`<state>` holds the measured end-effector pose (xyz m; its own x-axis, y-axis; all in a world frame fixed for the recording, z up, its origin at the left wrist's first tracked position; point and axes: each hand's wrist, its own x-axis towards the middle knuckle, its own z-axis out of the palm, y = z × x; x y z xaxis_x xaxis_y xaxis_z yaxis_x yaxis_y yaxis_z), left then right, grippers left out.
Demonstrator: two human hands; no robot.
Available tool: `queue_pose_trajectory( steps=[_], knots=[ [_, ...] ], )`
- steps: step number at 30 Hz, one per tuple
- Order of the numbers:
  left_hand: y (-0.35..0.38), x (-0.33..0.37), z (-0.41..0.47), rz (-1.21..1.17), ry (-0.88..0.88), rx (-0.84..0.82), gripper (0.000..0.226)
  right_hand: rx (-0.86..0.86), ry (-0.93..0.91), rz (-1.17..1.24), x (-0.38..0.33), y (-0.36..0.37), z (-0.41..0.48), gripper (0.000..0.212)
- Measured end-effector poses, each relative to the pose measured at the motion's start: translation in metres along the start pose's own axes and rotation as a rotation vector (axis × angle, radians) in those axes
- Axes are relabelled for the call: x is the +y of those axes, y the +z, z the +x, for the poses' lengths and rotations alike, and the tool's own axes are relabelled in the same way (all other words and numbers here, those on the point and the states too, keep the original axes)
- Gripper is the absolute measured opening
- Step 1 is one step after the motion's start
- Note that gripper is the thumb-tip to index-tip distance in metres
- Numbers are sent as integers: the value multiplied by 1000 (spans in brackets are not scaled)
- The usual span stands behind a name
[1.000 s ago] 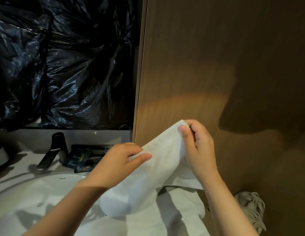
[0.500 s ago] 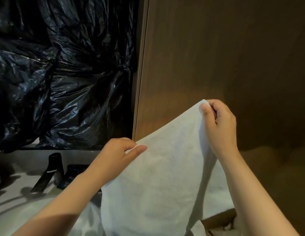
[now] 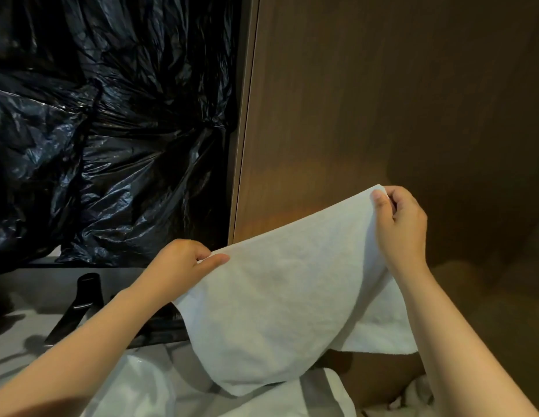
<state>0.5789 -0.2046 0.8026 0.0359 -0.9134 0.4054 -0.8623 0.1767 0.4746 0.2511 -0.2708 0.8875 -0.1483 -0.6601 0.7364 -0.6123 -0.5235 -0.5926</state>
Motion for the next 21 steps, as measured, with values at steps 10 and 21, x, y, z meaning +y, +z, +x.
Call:
queue_pose_trajectory(
  steps=[10,21],
  knots=[
    [-8,-12,16,15,-173,32,53,23,46,-23,16,-1,6,18],
    [-36,-1,31,-92,-129,208,85,53,119,-35,31,-8,13,22]
  ],
)
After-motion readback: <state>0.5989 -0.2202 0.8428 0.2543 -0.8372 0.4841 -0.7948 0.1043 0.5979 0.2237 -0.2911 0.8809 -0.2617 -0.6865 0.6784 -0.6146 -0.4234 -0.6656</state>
